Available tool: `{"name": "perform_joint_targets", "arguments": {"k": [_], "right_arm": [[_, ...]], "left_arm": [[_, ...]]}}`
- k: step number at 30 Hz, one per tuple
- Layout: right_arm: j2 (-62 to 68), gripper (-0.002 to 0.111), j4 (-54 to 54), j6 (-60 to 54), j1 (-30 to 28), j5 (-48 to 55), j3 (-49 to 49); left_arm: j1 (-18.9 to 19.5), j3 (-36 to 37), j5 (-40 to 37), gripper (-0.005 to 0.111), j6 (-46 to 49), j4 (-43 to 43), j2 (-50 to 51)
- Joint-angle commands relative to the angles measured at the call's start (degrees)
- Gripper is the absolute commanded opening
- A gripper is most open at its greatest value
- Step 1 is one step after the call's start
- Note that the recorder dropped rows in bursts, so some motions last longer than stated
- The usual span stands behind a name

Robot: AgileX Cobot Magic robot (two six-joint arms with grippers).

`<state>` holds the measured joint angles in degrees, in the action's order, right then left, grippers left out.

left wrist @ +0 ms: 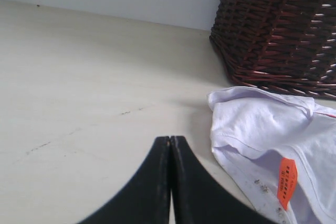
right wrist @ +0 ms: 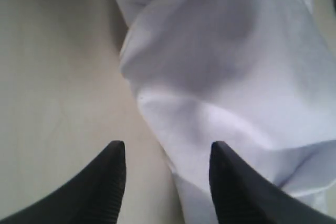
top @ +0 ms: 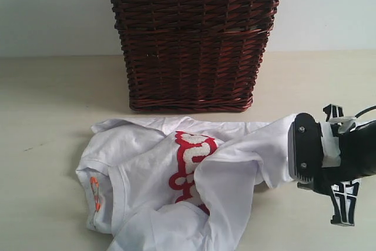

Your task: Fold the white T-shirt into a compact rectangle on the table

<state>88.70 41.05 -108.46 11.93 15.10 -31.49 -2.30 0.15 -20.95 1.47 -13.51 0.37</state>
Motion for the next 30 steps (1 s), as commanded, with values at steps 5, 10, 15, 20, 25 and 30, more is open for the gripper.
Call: {"name": "perform_joint_targets", "arguments": {"k": [5, 10, 15, 20, 25, 30], "right_arm": [[8.4, 0.028, 10.4, -10.8, 0.1, -9.1, 0.2], [4.4, 0.000, 10.4, -10.8, 0.1, -7.5, 0.2], [-5.4, 0.000, 10.4, -10.8, 0.1, 0.8, 0.2], [-14.8, 0.000, 0.0, -0.6, 0.1, 15.9, 0.2], [-16.6, 0.000, -29.2, 16.4, 0.1, 32.7, 0.2], [-16.6, 0.000, -36.6, 17.4, 0.1, 43.6, 0.2]], "left_arm": [[-0.3, -0.1, 0.2, 0.000, 0.0, -0.4, -0.4], [-0.3, -0.1, 0.2, 0.000, 0.0, -0.4, -0.4], [-0.3, -0.1, 0.2, 0.000, 0.1, -0.4, -0.4], [-0.3, -0.1, 0.2, 0.000, 0.1, -0.4, -0.4], [-0.3, -0.1, 0.2, 0.000, 0.1, -0.4, -0.4], [-0.3, -0.1, 0.2, 0.000, 0.1, -0.4, -0.4]]}}
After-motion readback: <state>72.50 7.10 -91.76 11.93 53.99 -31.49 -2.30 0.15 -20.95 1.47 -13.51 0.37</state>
